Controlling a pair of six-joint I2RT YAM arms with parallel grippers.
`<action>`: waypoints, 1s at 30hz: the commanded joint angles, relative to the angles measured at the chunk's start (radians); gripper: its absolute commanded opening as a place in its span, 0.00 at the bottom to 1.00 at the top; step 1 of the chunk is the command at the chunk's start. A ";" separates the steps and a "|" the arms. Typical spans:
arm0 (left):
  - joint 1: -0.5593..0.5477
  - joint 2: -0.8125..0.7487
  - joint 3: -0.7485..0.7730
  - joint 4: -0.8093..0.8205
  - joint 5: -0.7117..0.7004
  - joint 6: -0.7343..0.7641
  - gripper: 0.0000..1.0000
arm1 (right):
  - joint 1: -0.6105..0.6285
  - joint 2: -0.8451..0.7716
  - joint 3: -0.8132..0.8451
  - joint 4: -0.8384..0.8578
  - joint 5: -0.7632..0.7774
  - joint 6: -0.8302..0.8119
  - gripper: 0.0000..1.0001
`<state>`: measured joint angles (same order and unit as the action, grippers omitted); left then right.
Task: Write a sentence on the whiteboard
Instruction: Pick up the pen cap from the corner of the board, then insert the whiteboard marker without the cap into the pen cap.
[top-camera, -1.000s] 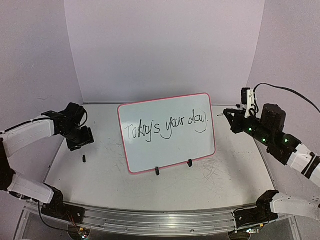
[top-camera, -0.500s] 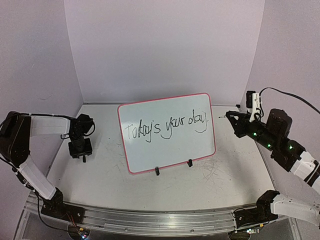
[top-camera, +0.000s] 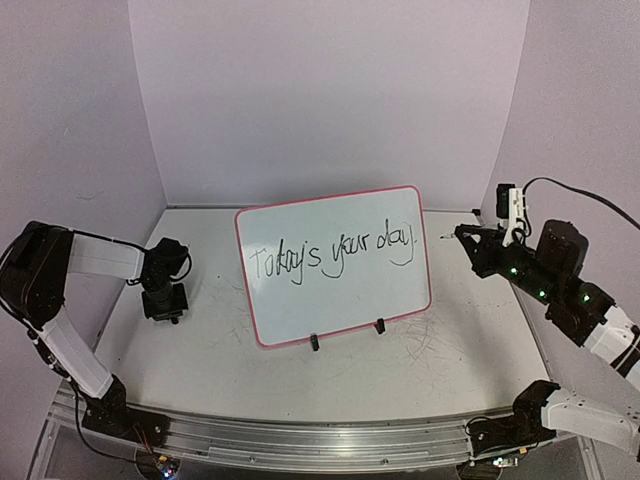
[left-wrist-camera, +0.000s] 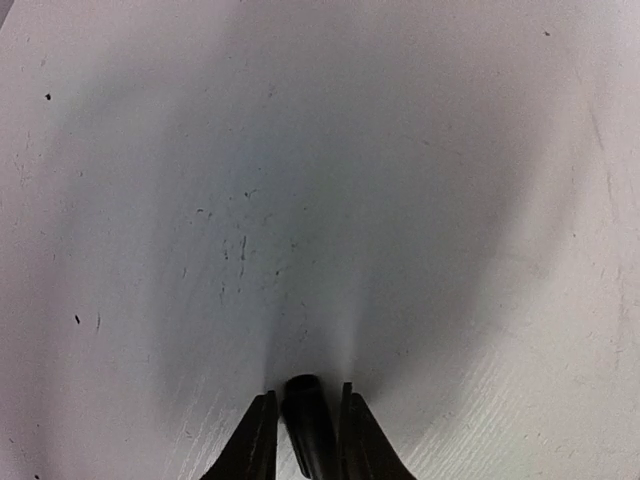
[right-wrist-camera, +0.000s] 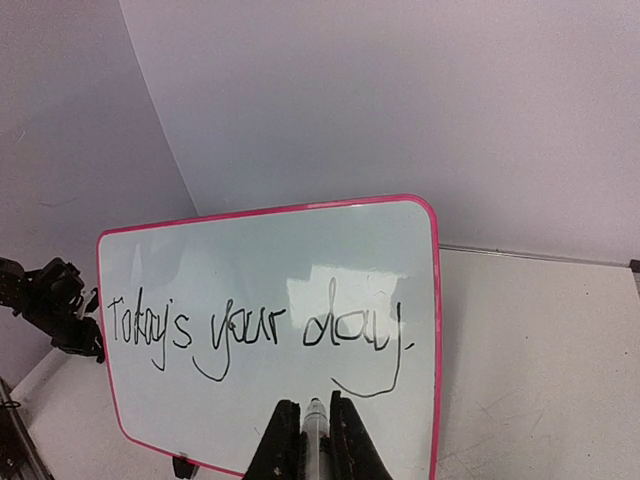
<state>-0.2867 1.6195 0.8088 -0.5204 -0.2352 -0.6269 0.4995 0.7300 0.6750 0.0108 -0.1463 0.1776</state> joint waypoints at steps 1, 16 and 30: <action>0.007 -0.017 -0.059 -0.009 0.021 0.018 0.16 | 0.000 0.009 0.038 0.002 0.021 0.034 0.00; 0.006 -0.375 0.138 -0.055 0.203 0.142 0.01 | 0.000 0.102 0.184 -0.100 0.100 0.075 0.00; -0.341 -0.534 0.295 0.193 0.973 0.443 0.04 | 0.016 0.386 0.451 -0.104 -0.472 0.069 0.00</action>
<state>-0.4773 0.9941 1.1243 -0.4131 0.5176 -0.2786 0.4997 1.0345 1.0353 -0.1297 -0.3031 0.2336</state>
